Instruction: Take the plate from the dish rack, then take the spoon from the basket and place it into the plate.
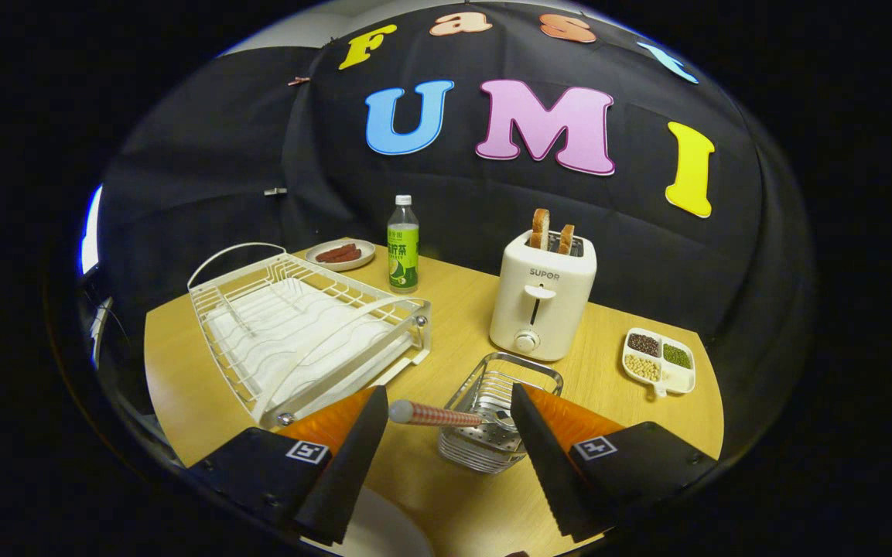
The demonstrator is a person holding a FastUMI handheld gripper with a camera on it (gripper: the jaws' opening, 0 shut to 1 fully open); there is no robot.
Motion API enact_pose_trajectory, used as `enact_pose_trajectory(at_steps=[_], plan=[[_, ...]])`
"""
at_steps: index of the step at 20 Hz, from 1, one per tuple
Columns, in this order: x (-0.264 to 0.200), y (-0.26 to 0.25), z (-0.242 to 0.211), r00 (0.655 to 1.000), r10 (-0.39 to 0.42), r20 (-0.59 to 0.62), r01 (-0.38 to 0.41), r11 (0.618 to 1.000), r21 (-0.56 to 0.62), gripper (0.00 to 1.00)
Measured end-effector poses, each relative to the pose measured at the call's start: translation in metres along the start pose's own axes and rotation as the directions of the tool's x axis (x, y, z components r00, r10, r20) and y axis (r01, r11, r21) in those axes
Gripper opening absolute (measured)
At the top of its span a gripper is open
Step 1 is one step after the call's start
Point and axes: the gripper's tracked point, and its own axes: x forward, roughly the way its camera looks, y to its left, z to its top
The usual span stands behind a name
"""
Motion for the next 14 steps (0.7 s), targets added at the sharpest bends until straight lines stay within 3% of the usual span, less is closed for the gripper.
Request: enact_pose_trajectory(at_steps=[5,6,8,13,14], plan=[[0.012,0.004,-0.001,1.0,0.017,-0.007,-0.017,0.999,0.041,0.95],[0.013,0.002,-0.001,1.0,0.021,-0.011,-0.02,0.999,0.044,0.8],[0.015,0.001,0.001,1.0,0.017,-0.015,-0.017,0.998,0.057,0.62],[0.007,-0.013,0.019,1.0,-0.029,0.004,0.029,0.998,0.063,0.41],[0.006,-0.019,0.022,0.999,-0.053,0.007,0.052,0.997,0.064,0.33]])
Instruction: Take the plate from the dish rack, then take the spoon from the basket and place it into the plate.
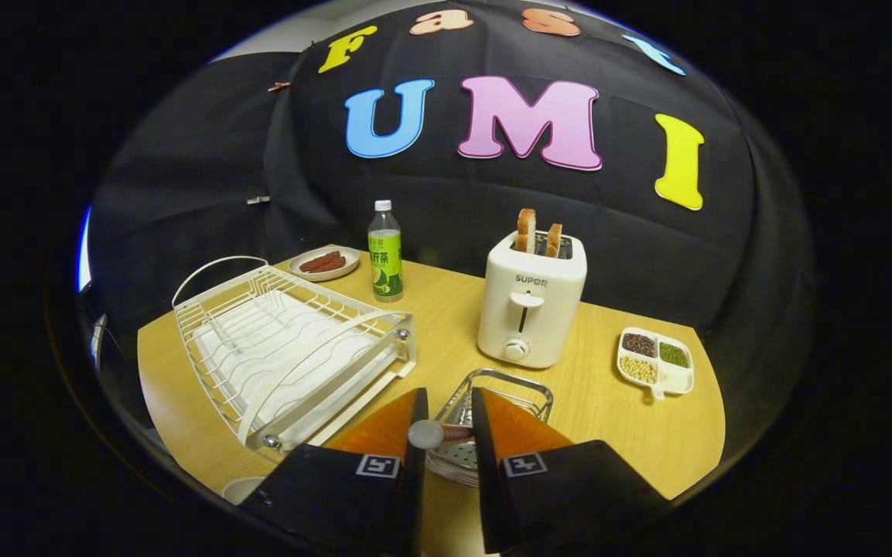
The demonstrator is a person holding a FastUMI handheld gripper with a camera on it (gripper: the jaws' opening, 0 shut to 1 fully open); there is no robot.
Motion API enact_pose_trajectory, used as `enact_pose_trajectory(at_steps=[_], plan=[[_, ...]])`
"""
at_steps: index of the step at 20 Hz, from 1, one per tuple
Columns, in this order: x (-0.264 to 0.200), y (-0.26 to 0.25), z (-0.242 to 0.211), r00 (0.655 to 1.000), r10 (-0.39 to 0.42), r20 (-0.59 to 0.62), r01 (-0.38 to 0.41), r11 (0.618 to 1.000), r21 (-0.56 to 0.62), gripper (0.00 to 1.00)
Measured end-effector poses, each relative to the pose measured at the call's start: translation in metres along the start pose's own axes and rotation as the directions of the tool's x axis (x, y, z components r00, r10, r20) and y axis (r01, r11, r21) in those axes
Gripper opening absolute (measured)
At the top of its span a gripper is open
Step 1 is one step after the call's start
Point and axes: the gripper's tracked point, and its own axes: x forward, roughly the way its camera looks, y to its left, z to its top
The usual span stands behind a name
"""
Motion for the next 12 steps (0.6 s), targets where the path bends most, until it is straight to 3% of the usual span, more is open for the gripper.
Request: enact_pose_trajectory(at_steps=[2,4,12], plan=[[-0.001,-0.013,0.002,0.999,-0.037,-0.009,0.037,0.999,0.003,0.21],[-0.001,-0.015,0.002,0.999,-0.035,-0.021,0.036,0.999,0.013,0.16],[-0.025,-0.031,0.027,1.0,-0.029,-0.013,0.03,0.996,0.082,0.13]])
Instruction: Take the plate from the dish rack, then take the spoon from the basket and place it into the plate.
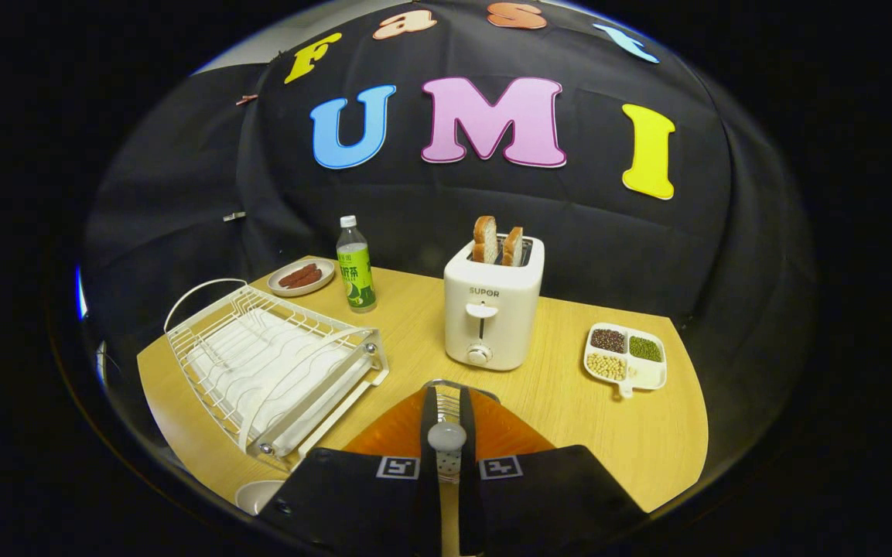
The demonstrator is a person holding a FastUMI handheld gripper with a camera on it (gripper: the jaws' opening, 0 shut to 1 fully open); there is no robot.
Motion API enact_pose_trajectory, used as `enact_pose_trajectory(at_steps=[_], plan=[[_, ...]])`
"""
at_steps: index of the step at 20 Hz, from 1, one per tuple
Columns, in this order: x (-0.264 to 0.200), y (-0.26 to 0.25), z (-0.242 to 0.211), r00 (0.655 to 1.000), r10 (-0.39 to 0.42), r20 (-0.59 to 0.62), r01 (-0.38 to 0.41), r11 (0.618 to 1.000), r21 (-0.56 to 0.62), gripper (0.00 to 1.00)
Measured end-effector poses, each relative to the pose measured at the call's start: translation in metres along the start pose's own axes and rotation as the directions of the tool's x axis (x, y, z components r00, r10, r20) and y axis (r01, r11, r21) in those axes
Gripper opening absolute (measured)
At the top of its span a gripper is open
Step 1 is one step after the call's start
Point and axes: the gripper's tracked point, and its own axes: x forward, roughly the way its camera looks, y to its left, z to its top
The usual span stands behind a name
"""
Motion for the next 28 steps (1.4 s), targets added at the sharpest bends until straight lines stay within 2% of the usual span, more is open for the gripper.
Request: enact_pose_trajectory(at_steps=[3,6,13,17,21,28], plan=[[-0.022,0.003,0.02,0.998,0.046,0.03,-0.047,0.998,0.031,0.13],[-0.044,0.02,0.036,0.988,0.138,0.064,-0.141,0.989,0.054,0.13],[-0.103,0.062,0.038,0.958,0.279,0.066,-0.282,0.959,0.029,0.13],[-0.121,0.091,0.007,0.936,0.352,0.017,-0.352,0.936,-0.001,0.13],[-0.121,0.12,-0.043,0.907,0.413,-0.084,-0.41,0.911,0.051,0.13],[-0.104,0.138,-0.084,0.892,0.426,-0.153,-0.422,0.905,0.058,0.13]])
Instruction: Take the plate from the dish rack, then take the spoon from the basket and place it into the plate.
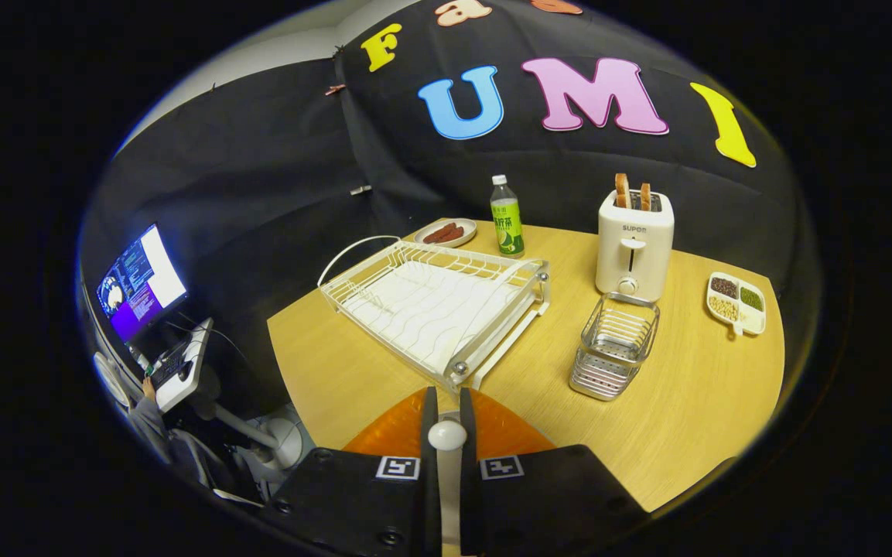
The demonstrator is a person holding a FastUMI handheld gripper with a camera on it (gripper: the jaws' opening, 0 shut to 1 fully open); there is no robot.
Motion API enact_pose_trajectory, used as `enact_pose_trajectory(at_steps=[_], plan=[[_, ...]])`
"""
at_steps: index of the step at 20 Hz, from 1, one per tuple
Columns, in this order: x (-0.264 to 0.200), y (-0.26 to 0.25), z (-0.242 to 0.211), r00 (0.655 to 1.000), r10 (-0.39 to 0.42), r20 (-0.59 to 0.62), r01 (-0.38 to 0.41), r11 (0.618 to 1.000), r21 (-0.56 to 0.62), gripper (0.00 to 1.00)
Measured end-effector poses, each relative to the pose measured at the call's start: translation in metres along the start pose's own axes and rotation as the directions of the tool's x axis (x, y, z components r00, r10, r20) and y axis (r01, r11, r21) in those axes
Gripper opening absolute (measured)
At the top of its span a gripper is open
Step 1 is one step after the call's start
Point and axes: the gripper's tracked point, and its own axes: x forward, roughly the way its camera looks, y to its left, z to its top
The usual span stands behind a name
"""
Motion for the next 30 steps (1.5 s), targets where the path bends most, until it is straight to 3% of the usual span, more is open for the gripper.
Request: enact_pose_trajectory(at_steps=[10,15,18,23,27,30], plan=[[-0.02,-0.014,-0.057,0.994,-0.016,-0.107,0.026,0.995,0.095,0.18],[-0.025,-0.015,-0.063,0.993,-0.028,-0.118,0.04,0.994,0.102,0.2],[-0.025,-0.019,-0.056,0.994,-0.04,-0.1,0.051,0.993,0.107,0.37],[-0.033,-0.031,-0.022,0.995,-0.098,-0.005,0.098,0.987,0.13,1.0],[-0.062,-0.043,0.025,0.976,-0.189,0.108,0.175,0.976,0.128,0.98],[-0.092,-0.049,0.054,0.942,-0.281,0.186,0.259,0.957,0.134,0.98]])
